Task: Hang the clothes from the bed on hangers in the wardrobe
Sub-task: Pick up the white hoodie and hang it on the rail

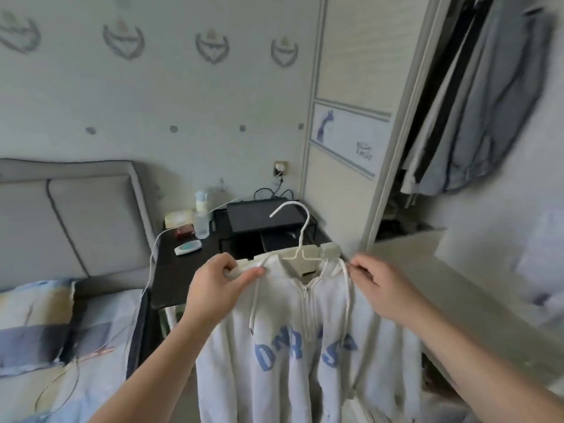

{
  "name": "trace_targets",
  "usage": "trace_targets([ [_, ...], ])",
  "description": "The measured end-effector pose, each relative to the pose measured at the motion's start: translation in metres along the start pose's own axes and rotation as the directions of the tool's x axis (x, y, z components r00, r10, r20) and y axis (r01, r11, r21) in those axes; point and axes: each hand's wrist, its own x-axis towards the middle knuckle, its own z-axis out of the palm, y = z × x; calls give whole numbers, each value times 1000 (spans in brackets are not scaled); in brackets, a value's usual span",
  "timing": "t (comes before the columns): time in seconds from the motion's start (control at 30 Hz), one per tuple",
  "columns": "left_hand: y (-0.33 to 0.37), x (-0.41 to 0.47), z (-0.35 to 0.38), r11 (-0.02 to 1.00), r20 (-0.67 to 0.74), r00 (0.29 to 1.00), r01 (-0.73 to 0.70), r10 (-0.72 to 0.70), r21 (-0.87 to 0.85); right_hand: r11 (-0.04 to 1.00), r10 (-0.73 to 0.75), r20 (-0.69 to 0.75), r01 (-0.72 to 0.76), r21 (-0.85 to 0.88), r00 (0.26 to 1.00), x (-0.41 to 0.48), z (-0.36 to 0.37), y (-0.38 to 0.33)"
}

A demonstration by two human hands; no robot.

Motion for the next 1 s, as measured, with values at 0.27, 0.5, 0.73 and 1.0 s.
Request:
trace_targets([
  [0.27, 75, 150, 90, 960, 229, 948, -173, 223, -218, 963, 190, -218, -225, -146, 957, 31, -86, 13],
  [0.5, 181, 227, 166, 869, 288, 861, -289, 420, -402, 867, 258, -406, -395, -303, 877, 34, -178, 20],
  [0.73, 302, 281, 232, 749, 235, 809, -332, 539, -573, 726, 295, -518, -541, -424, 803, 47, -286, 9],
  [1.0, 435, 341, 297, 562, 121, 731, -397, 672, -725, 515, 137, -630, -598, -614, 764, 92, -390, -3],
])
